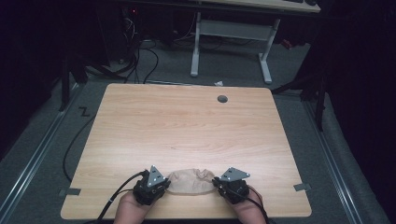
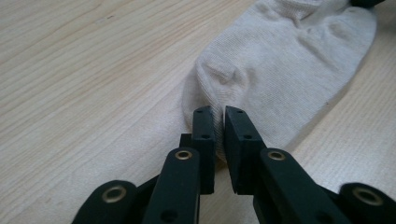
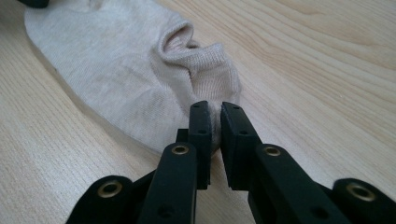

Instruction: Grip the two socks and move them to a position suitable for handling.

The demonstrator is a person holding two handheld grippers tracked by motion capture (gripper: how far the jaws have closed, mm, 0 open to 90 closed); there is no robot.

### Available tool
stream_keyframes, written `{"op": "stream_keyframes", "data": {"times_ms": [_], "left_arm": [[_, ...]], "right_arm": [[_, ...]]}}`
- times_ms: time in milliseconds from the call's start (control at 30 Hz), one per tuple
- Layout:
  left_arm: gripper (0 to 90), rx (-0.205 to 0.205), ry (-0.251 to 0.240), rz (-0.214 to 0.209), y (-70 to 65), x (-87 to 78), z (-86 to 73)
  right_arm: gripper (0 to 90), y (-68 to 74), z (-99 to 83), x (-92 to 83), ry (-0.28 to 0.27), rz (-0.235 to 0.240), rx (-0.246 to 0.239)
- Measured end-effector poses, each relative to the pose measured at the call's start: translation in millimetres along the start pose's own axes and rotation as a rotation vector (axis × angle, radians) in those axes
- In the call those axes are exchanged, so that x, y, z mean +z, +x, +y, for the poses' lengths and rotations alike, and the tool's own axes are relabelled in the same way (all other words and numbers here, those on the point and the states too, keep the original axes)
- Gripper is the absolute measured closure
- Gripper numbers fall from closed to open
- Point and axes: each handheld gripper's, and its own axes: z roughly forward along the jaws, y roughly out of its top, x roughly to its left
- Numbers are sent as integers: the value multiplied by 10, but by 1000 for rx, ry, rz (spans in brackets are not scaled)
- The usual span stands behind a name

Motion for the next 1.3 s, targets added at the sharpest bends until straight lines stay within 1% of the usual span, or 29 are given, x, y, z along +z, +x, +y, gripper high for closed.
{"op": "stream_keyframes", "data": {"times_ms": [133,233,333,467,667,733,800,867,933,967,1000,1033,1067,1100,1133,1167,1200,1267,1300], "left_arm": [[835,-3,-16,6,13,-12,7],[839,-6,-19,1,23,-15,14],[761,-15,-27,5,39,-21,15],[659,-22,-62,15,74,-75,27],[640,-37,-93,29,153,-136,41],[632,-40,-97,32,166,-148,43],[617,-49,-116,40,212,-191,50],[608,-50,-123,46,233,-208,53],[600,-64,-146,64,315,-263,56],[593,-64,-146,64,315,-263,56],[587,-68,-152,72,347,-280,55],[580,-81,-160,84,423,-311,40],[572,-81,-160,84,423,-311,40],[572,-87,-158,87,467,-324,26],[563,-91,-158,96,509,-332,12],[560,-89,-155,135,593,-348,-25],[554,-88,-152,155,639,-354,-44],[545,-101,-146,182,744,-366,-84],[539,-101,-146,182,744,-366,-84]], "right_arm": [[829,5,0,-1,8,-3,0],[824,8,9,-23,-11,-7,-3],[784,10,9,-20,-7,-5,-4],[741,-6,17,-53,-38,-7,16],[718,-36,28,-110,-88,-21,37],[713,-42,29,-116,-91,-28,36],[696,-66,29,-126,-108,-33,44],[688,-77,30,-131,-110,-39,49],[667,-130,26,-141,-127,-55,64],[667,-130,26,-141,-127,-55,64],[654,-179,22,-149,-140,-71,75],[649,-207,18,-153,-145,-79,80],[649,-207,18,-153,-145,-79,80],[641,-236,15,-156,-151,-85,85],[626,-297,2,-166,-161,-107,98],[617,-335,-7,-168,-164,-119,98],[606,-373,-18,-166,-171,-131,107],[582,-460,-46,-164,-179,-148,128],[571,-503,-64,-163,-181,-161,138]]}}
